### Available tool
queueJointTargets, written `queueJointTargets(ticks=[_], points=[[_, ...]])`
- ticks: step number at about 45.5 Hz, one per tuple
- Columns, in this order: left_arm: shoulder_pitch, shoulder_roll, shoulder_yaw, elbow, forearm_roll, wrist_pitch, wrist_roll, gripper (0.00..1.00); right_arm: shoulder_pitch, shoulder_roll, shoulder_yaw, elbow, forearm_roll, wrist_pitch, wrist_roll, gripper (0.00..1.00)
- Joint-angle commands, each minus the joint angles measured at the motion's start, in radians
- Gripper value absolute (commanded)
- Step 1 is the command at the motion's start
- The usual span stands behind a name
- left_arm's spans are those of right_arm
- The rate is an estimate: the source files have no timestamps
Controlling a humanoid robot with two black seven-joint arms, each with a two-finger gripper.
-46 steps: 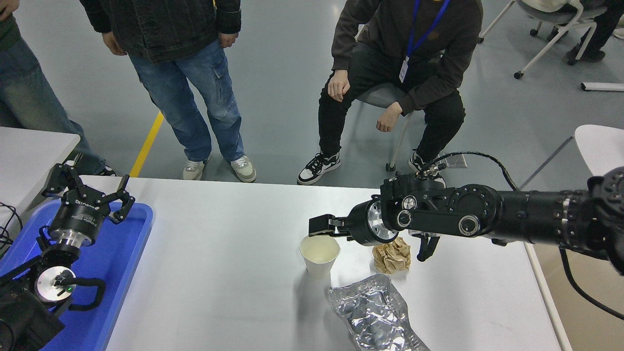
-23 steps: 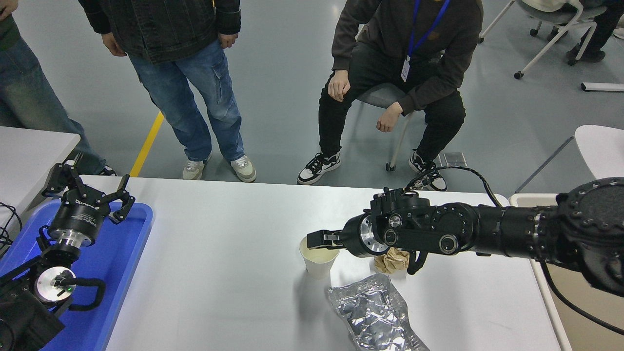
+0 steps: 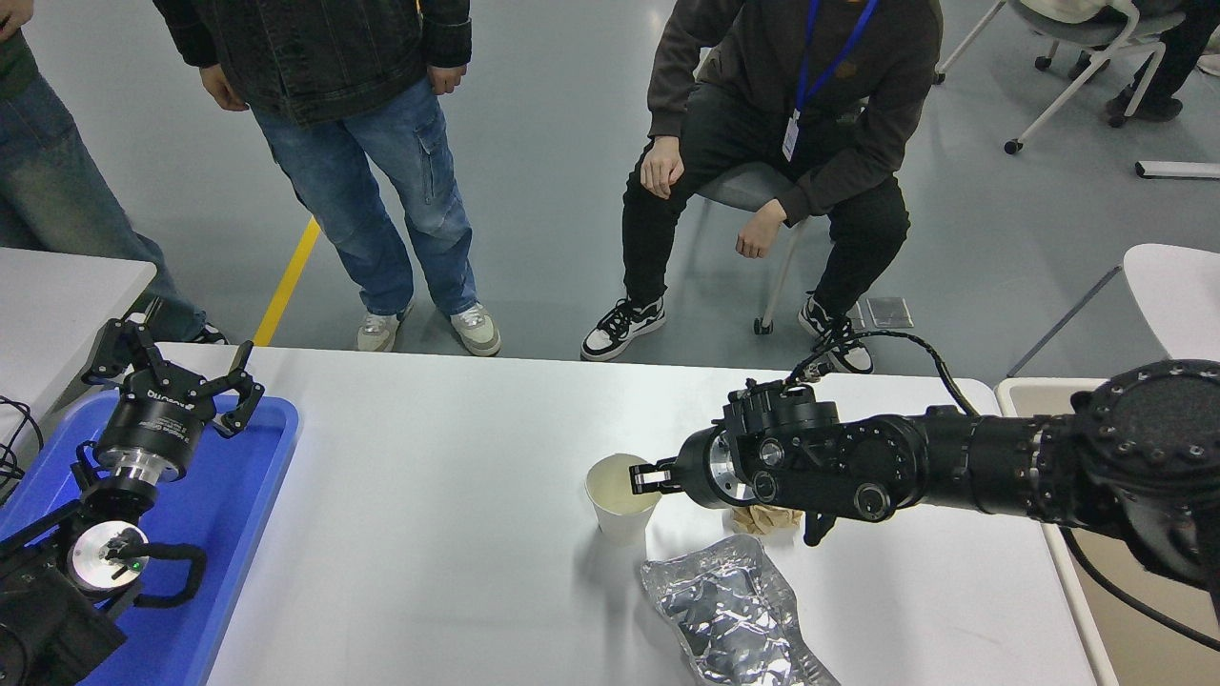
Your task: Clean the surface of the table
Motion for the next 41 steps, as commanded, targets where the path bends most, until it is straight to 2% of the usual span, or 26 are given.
queueJointTargets(ticks=[1,18,26,41], points=[[0.0,0.0,0.0,0.0,0.0,0.0,0.0,1.0,0.007,-0.002,-0.006,0.0,-0.015,0.003,0.022,0.0],[0.0,0.0,0.0,0.0,0.0,0.0,0.0,1.0,0.096,-0.032,0.008,0.056,0.019,0.033,0.047,0.0],[0.0,0.0,0.0,0.0,0.0,0.0,0.0,1.0,0.186,-0.119,0.012,0.152,0.102,0.081,0.065,0.0],[0.0,0.0,0.0,0.0,0.0,0.0,0.0,1.0,0.318,-0.27,0.034,0.277,0.148,0.112,0.102,0.0]])
